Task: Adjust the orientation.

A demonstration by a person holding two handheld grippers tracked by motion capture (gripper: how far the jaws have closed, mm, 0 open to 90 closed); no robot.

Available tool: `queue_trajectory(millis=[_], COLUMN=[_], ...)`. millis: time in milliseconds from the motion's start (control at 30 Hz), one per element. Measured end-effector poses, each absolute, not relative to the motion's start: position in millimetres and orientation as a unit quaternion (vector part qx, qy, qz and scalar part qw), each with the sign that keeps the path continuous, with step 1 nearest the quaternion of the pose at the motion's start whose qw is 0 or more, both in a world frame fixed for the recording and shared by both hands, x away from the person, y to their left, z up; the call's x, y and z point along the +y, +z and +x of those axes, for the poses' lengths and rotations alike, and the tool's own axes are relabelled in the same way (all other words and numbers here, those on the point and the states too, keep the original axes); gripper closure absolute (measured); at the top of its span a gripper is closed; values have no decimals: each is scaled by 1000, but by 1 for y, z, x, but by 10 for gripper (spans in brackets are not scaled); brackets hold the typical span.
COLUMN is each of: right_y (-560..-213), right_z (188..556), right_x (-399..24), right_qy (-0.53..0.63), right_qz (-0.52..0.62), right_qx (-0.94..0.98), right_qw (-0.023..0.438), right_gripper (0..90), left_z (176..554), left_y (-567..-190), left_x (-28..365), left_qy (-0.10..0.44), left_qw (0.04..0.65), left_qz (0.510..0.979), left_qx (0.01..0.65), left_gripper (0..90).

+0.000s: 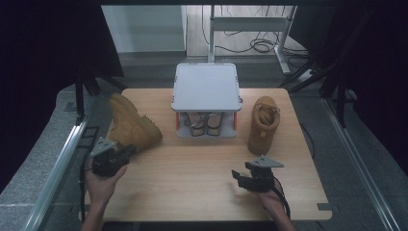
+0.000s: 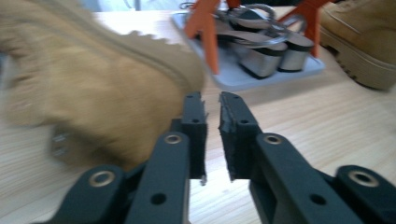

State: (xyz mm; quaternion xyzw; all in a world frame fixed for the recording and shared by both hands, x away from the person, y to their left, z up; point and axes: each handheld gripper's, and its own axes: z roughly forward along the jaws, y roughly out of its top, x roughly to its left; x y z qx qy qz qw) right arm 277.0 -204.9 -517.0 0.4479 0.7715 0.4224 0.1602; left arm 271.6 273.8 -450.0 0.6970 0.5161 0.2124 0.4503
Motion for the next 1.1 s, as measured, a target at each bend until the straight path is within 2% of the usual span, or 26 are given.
queue_trajectory(millis=[233, 467, 733, 1100], right_y=[-522, -526, -526, -525], right_z=[278, 279, 279, 279], right_x=[-202, -201, -203, -206], right_qy=[409, 398, 396, 397], right_qz=[451, 453, 458, 462], right_qx=[776, 780, 779, 775], right_qw=[161, 164, 164, 167], right_gripper=[345, 345, 346, 347], left_z=[272, 287, 319, 326], left_y=[-478, -509, -512, -507], left_x=[313, 317, 313, 311], left_qy=[208, 207, 204, 206], left_qw=[429, 400, 392, 383], left_qz=[672, 670, 675, 680], left_qx=[567, 590, 591, 590], left_gripper=[880, 895, 897, 897])
